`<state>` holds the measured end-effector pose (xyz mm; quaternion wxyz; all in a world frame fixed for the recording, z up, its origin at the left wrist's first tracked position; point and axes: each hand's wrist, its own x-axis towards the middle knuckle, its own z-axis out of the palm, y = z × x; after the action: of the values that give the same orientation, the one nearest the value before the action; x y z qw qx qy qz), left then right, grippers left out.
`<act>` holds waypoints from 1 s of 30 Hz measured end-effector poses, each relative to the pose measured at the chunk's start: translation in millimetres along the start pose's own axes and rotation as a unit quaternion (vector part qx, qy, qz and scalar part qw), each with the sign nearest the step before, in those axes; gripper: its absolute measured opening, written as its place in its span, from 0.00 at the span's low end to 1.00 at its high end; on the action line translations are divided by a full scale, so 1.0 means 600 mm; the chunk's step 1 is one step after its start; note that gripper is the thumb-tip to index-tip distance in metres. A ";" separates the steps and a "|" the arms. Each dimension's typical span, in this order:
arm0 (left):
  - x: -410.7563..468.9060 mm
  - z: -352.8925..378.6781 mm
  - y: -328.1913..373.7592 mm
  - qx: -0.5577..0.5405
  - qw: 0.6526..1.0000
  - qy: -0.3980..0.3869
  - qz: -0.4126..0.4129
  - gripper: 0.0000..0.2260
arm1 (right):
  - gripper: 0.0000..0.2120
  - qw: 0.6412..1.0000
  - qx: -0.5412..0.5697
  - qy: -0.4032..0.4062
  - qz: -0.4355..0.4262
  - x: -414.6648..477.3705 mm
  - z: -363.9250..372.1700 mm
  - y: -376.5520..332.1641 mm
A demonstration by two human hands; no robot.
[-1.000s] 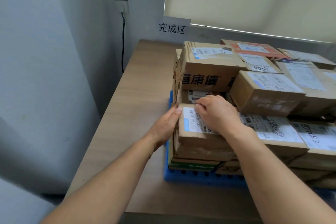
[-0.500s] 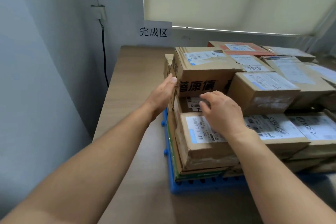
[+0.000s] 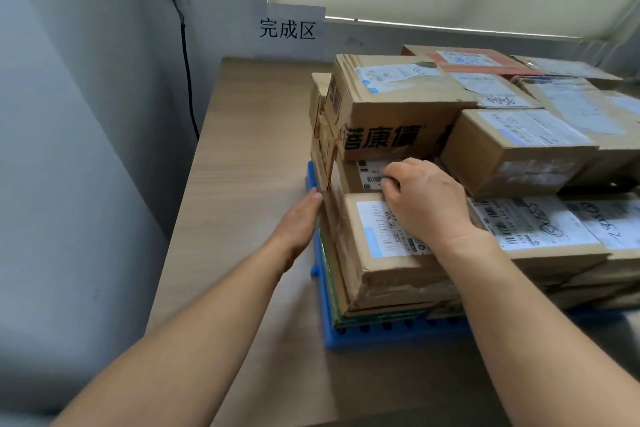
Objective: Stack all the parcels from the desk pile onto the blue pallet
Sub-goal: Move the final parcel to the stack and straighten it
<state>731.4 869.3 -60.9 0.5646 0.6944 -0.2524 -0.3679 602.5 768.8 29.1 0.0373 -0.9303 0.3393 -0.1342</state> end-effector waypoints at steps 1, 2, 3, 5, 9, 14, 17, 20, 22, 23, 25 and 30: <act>-0.001 0.004 -0.012 -0.001 1.000 -0.014 -0.004 0.20 | 0.14 1.000 -0.001 0.002 -0.002 0.000 0.003 0.000; 0.000 0.007 -0.020 0.000 1.000 -0.024 0.000 0.19 | 0.14 1.000 -0.001 0.005 -0.002 0.000 0.005 0.001; -0.001 0.010 -0.023 0.001 1.000 -0.029 0.003 0.18 | 0.14 1.000 0.000 0.009 -0.002 0.000 0.007 0.001; 0.002 0.015 -0.027 -0.003 0.999 -0.032 0.006 0.20 | 0.14 1.000 0.000 0.015 -0.001 0.000 0.009 0.003; 0.011 0.023 -0.037 0.000 0.999 -0.043 -0.014 0.28 | 0.14 1.000 -0.003 0.020 -0.005 0.000 0.011 0.003; 0.019 0.026 -0.034 0.006 0.999 -0.041 -0.017 0.28 | 0.14 1.000 -0.006 0.027 -0.007 0.000 0.013 0.005; 0.024 0.026 -0.031 0.004 0.999 -0.042 -0.015 0.24 | 0.14 1.000 -0.008 0.028 -0.006 0.002 0.014 0.005; 0.029 0.024 -0.030 0.008 0.999 -0.046 -0.017 0.25 | 0.14 1.000 -0.004 0.028 -0.006 0.003 0.015 0.003; 0.028 0.022 -0.029 0.008 0.999 -0.048 -0.021 0.25 | 0.14 1.000 -0.004 0.028 -0.006 0.003 0.016 0.002; 0.027 0.020 -0.027 0.007 0.998 -0.051 -0.022 0.25 | 0.14 1.000 -0.004 0.028 -0.005 0.003 0.016 0.002; 0.023 0.015 -0.022 0.000 0.998 -0.057 -0.018 0.25 | 0.14 1.000 -0.005 0.028 -0.006 0.003 0.016 0.002; -0.036 0.023 -0.032 -0.015 0.998 -0.046 -0.034 0.23 | 0.14 1.000 -0.003 0.024 -0.010 0.005 0.016 0.003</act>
<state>706.1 881.9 -76.1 0.5499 0.6766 -0.2484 -0.4220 606.3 765.3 20.2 0.0247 -0.9303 0.3310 -0.1560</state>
